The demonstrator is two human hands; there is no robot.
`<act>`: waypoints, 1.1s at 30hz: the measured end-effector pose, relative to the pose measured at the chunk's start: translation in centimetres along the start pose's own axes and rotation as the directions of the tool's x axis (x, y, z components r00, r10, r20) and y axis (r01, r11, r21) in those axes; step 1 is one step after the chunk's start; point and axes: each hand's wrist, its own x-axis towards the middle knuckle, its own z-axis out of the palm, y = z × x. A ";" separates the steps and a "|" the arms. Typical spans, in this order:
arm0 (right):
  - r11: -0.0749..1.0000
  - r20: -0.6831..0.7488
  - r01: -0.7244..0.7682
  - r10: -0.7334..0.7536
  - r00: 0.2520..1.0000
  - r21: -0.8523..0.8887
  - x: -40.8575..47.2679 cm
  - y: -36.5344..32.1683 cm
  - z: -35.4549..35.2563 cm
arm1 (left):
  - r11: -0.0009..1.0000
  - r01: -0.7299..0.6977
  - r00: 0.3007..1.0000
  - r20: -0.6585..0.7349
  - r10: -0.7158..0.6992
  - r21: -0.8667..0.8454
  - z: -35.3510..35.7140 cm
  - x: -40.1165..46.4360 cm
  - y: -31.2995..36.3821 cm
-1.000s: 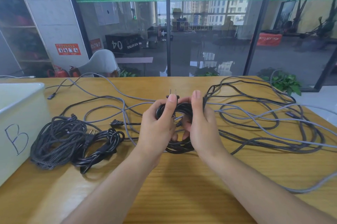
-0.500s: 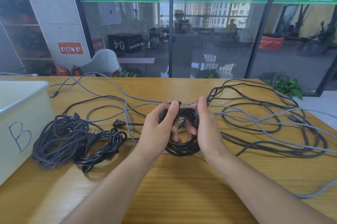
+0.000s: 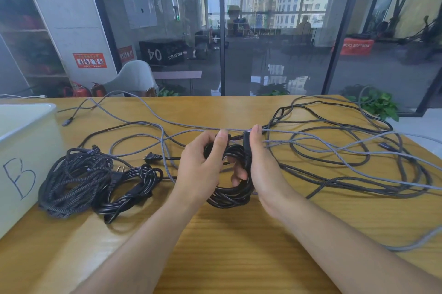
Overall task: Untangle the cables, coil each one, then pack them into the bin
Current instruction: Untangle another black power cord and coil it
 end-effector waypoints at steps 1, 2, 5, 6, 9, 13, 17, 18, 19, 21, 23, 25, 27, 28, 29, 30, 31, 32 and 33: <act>0.999 -0.024 0.031 -0.031 0.999 -0.037 -0.1 -0.2 0.0 | 1.000 0.003 1.000 0.008 -0.004 0.018 0.0 0.1 -0.2; 0.996 -0.044 0.069 -0.071 0.996 -0.055 -0.1 -0.4 0.0 | 1.000 0.007 1.000 0.015 -0.008 0.028 0.2 0.2 -0.3; 0.983 -0.077 0.151 -0.159 0.984 -0.101 0.0 -0.8 -0.2 | 0.999 0.029 0.999 0.016 -0.030 0.037 0.6 0.3 -0.2; 0.980 -0.089 0.162 -0.173 0.981 -0.119 0.1 -0.7 -0.2 | 0.999 0.030 0.999 0.016 -0.030 0.033 0.7 0.2 -0.1; 0.976 -0.120 0.163 -0.181 0.976 -0.141 0.5 -0.4 -0.1 | 0.999 0.022 1.000 0.014 -0.023 0.049 0.7 0.1 0.0; 0.976 -0.121 0.173 -0.189 0.974 -0.131 0.4 -0.2 -0.2 | 0.997 0.006 1.000 0.000 -0.006 0.076 0.6 0.2 -0.1; 0.979 -0.090 0.152 -0.165 0.982 -0.132 0.6 0.0 -0.3 | 0.996 -0.016 1.000 0.003 0.016 0.089 0.6 0.3 -0.3; 0.983 -0.073 0.137 -0.147 0.986 -0.124 0.6 0.0 -0.4 | 0.996 -0.007 1.000 0.016 0.006 0.087 0.5 0.3 -0.4; 0.986 -0.052 0.111 -0.118 0.992 -0.122 0.8 0.3 -0.6 | 0.997 0.016 0.999 0.035 -0.019 0.076 0.3 0.4 -0.6; 0.987 0.007 0.021 -0.020 1.000 -0.158 1.0 0.7 -1.1 | 0.992 0.107 0.991 0.079 -0.112 0.065 -0.3 0.3 -0.7; 0.976 0.075 -0.047 0.064 0.995 -0.214 1.4 1.4 -1.3 | 0.973 0.210 0.969 0.115 -0.220 0.092 -1.3 -0.2 -0.8; 0.956 0.130 -0.056 0.097 0.987 -0.286 1.6 1.9 -1.1 | 0.955 0.254 0.953 0.127 -0.274 0.152 -2.7 -1.1 -0.9; 0.943 0.194 0.012 0.056 0.979 -0.331 1.5 2.0 -0.8 | 0.951 0.247 0.956 0.111 -0.270 0.188 -4.0 -2.1 -1.0; 0.940 0.223 0.050 0.028 0.974 -0.336 1.3 2.0 -0.7 | 0.949 0.244 0.958 0.099 -0.268 0.201 -4.6 -2.6 -1.1; 0.934 0.244 0.084 0.003 0.970 -0.346 1.2 2.0 -0.6 | 0.941 0.248 0.957 0.092 -0.274 0.228 -5.3 -3.1 -1.4; 0.930 0.263 0.107 -0.012 0.965 -0.352 1.0 1.8 -0.5 | 0.929 0.260 0.953 0.087 -0.291 0.266 -5.9 -3.6 -1.6; 0.924 0.287 0.122 -0.014 0.958 -0.364 0.7 1.7 -0.5 | 0.910 0.271 0.947 0.080 -0.310 0.312 -6.5 -4.2 -2.0; 0.912 0.319 0.140 -0.010 0.948 -0.386 0.4 1.7 -0.3 | 0.891 0.277 0.945 0.066 -0.320 0.360 -7.0 -4.7 -2.4; 0.880 0.347 0.179 -0.017 0.938 -0.441 0.3 1.9 -0.2 | 0.871 0.265 0.950 0.042 -0.309 0.412 -7.2 -5.3 -2.7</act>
